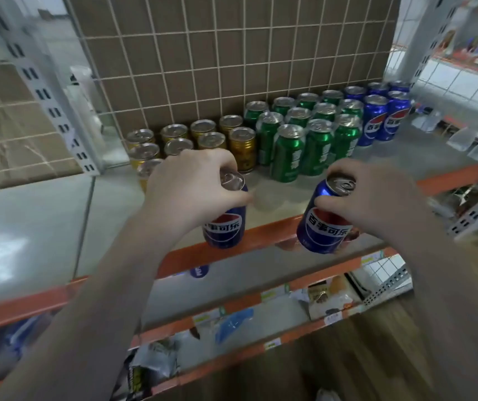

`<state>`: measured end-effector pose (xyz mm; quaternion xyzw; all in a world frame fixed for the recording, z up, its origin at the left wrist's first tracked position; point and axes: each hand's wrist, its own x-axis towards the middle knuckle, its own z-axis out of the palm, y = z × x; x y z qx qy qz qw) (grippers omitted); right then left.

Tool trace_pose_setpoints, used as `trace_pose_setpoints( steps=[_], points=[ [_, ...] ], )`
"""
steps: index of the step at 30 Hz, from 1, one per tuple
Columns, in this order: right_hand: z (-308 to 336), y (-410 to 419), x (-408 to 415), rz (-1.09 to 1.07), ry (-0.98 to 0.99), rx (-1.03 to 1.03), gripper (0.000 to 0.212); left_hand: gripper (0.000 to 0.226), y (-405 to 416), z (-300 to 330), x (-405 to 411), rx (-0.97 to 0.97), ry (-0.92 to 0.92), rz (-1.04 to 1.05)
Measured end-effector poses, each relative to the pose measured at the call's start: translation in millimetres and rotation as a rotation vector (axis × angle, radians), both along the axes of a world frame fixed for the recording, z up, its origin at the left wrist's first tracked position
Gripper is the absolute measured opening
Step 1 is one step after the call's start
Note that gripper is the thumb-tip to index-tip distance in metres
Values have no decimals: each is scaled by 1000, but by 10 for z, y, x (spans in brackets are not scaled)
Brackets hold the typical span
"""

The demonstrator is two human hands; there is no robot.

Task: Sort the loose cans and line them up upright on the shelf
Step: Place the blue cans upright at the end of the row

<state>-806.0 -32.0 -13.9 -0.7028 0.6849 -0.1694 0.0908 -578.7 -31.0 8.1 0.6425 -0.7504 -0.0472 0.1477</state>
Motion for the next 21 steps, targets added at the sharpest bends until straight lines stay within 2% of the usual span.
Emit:
trace_pose_setpoints(
  steps=[6, 13, 21],
  points=[
    [-86, -580, -1148, 55, -65, -53, 36, 45, -415, -132, -1155, -3, -45, 84],
    [-99, -1275, -2497, 186, -122, -26, 32, 41, -839, -150, -2502, 43, 58, 204],
    [-147, -1847, -3167, 181, -76, -21, 36, 40, -1286, -93, -3230, 35, 87, 196]
  ],
)
